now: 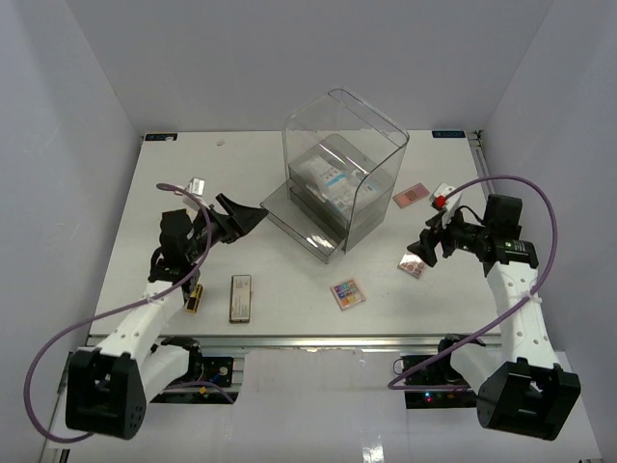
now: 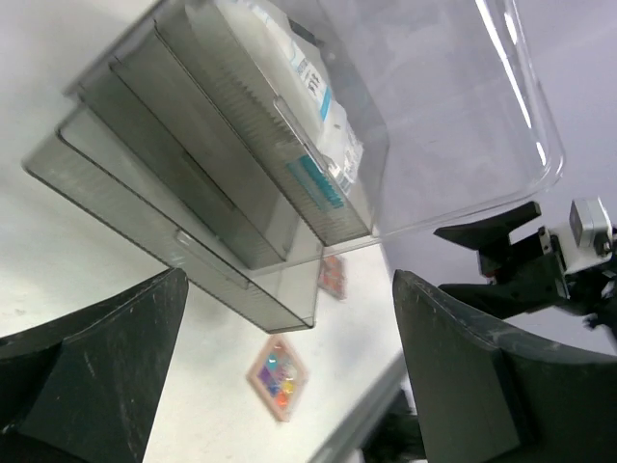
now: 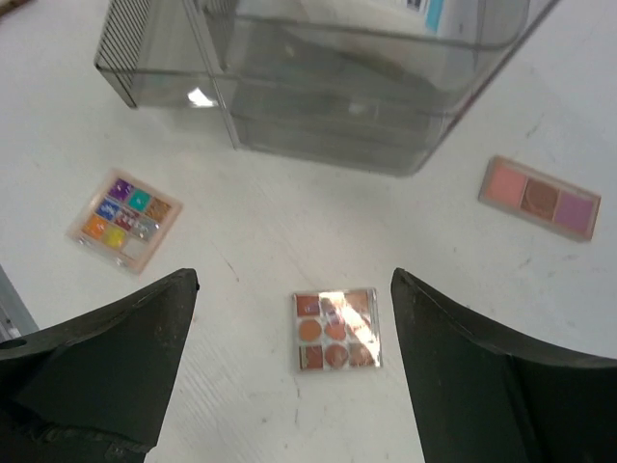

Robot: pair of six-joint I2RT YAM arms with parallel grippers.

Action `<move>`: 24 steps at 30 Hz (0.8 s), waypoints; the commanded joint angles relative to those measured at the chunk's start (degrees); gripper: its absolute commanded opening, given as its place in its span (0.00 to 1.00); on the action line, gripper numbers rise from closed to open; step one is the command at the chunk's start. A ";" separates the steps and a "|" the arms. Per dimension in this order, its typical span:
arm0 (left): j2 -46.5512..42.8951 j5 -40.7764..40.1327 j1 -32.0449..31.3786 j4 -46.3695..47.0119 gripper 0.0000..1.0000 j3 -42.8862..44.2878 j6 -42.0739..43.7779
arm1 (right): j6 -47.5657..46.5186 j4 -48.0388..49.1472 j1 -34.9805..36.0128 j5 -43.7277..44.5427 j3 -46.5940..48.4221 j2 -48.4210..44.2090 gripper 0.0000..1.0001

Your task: Organize the makeup

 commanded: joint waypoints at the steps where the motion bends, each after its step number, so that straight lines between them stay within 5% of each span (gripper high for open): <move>1: -11.44 -9.93 0.61 -20.83 0.98 4.18 14.93 | -3.93 -4.16 7.15 27.31 -1.07 3.40 0.90; 5: -15.23 -13.26 0.70 -32.38 0.98 8.20 24.91 | -2.55 -2.73 14.88 36.59 -3.35 8.74 0.90; 11: -21.66 -19.64 0.70 -37.63 0.98 9.16 34.66 | 2.82 3.48 18.10 44.88 -3.34 18.12 0.90; 24: -24.19 -19.36 0.70 -37.46 0.98 7.26 34.19 | -3.41 8.17 18.02 40.43 -2.45 27.68 0.90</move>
